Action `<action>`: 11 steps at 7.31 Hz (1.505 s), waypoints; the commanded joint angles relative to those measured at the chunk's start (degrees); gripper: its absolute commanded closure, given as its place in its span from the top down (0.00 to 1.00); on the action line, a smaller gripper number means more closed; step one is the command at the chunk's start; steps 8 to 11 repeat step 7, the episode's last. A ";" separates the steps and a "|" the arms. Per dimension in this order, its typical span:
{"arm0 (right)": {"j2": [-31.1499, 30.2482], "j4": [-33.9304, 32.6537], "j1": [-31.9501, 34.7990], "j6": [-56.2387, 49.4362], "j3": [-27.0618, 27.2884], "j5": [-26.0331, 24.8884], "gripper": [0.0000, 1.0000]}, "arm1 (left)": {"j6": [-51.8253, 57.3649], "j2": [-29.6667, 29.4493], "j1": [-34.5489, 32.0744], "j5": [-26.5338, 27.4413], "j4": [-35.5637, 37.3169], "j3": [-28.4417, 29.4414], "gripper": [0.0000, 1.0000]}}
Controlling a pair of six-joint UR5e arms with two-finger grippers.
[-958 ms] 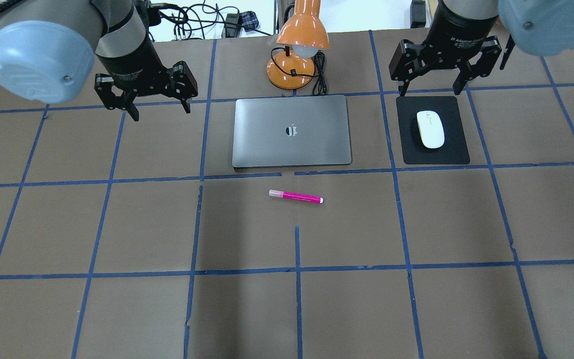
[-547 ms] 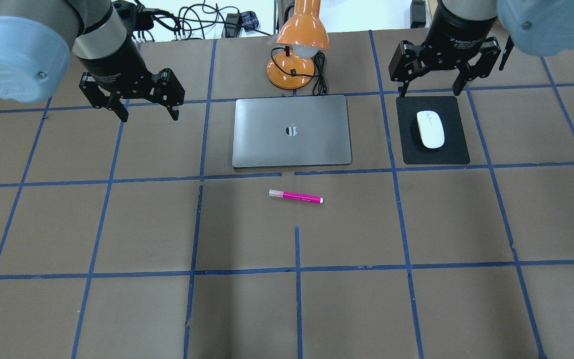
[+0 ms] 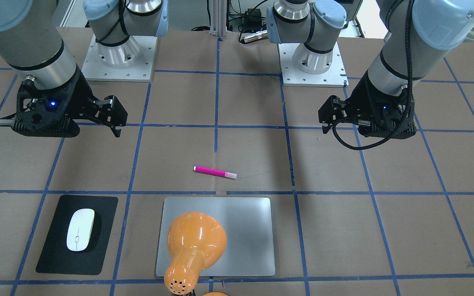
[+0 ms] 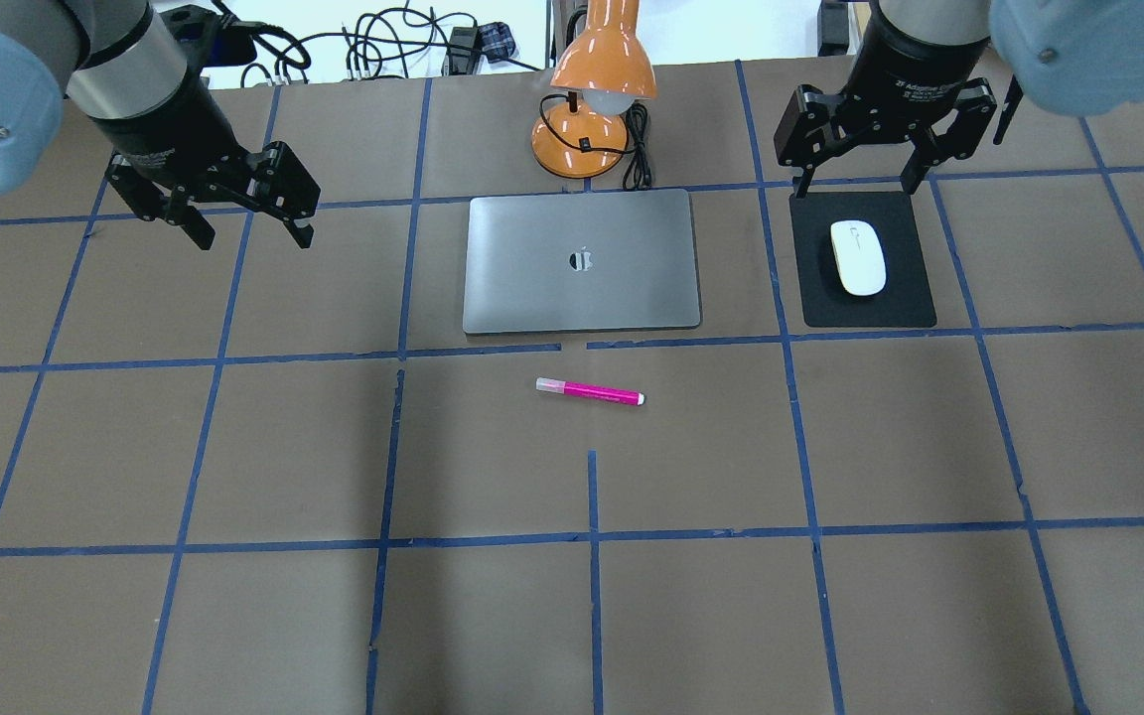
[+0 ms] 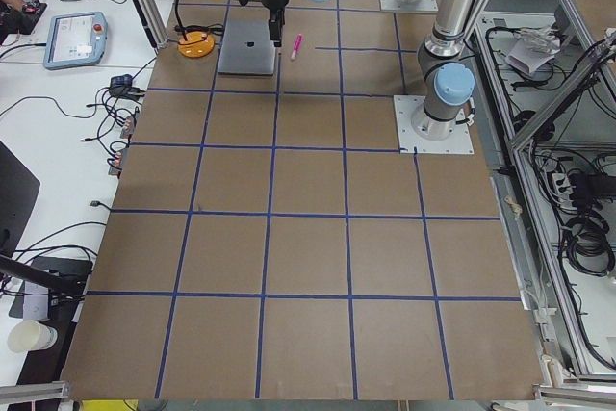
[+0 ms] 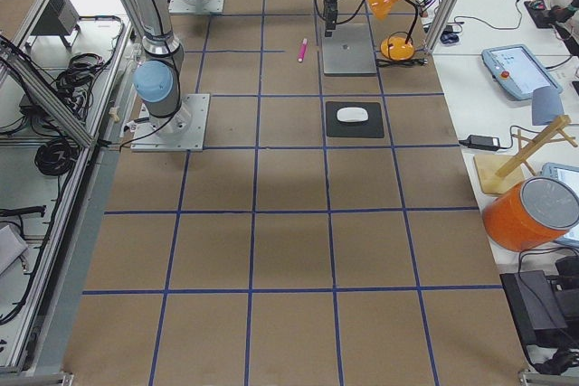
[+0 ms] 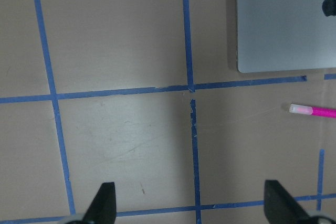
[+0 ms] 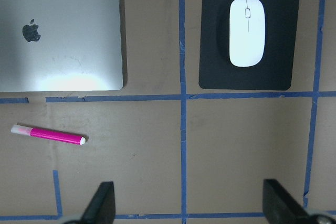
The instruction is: Place pen and mouse around notebook
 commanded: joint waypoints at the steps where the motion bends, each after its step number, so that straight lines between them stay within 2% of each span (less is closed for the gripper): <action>1: 0.00 -0.03 0.00 -0.09 0.12 0.04 1.00 | -0.13 0.45 0.22 0.12 -0.16 -0.77 1.00; 11: -0.18 0.14 0.00 0.00 0.47 -0.05 1.00 | -0.83 0.36 0.48 -0.23 0.72 -1.92 1.00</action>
